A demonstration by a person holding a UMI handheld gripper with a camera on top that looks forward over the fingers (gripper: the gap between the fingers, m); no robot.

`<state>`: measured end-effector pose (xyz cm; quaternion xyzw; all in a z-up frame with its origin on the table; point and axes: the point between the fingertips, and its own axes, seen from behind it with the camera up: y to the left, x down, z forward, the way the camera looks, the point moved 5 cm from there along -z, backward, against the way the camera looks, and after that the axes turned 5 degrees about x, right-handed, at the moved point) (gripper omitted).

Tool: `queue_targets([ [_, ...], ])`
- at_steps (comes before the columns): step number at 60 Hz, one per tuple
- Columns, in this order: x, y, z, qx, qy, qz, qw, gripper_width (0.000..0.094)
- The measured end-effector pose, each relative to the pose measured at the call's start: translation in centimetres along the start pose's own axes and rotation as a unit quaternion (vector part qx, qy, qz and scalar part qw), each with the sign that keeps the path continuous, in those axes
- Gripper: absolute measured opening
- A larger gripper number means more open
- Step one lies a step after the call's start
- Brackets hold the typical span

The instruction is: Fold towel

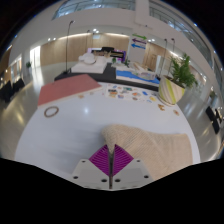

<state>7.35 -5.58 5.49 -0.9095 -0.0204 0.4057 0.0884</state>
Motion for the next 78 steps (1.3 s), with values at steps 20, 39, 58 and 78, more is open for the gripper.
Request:
queue_targets([
  [20,-3.7,-21.0,-4.8,0.052,-0.038,0.071,0.995,0.0015],
  [39,2.0,-31.2,-4.3,0.102,0.007,0.103,0.989,0.0829],
  [58,2.2,-27.7,-24.7,0.073,0.023,0.102,0.992,0.0852],
  [78,4.4,-23.8,-30.8,0.060,0.026,0.100,0.993,0.0858],
])
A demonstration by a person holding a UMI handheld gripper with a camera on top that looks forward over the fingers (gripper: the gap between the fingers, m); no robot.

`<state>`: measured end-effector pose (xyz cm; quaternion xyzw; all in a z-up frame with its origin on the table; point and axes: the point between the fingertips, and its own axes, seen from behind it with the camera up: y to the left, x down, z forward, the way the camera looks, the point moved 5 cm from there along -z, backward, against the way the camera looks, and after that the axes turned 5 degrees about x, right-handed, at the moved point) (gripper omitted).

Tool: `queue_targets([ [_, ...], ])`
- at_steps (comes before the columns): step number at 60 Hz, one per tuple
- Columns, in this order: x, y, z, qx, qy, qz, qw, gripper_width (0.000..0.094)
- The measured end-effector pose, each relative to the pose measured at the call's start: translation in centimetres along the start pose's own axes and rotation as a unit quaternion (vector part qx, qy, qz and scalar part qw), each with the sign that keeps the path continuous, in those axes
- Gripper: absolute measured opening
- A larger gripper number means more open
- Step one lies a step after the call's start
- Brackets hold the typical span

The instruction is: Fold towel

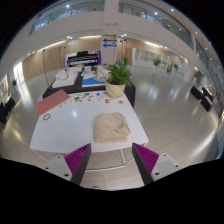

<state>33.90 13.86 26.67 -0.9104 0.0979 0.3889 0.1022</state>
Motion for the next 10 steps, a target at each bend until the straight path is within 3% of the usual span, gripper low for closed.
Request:
queue_targets([
  [10,0.00,0.57,0.39,0.007,-0.002,-0.013,1.000,0.0855],
])
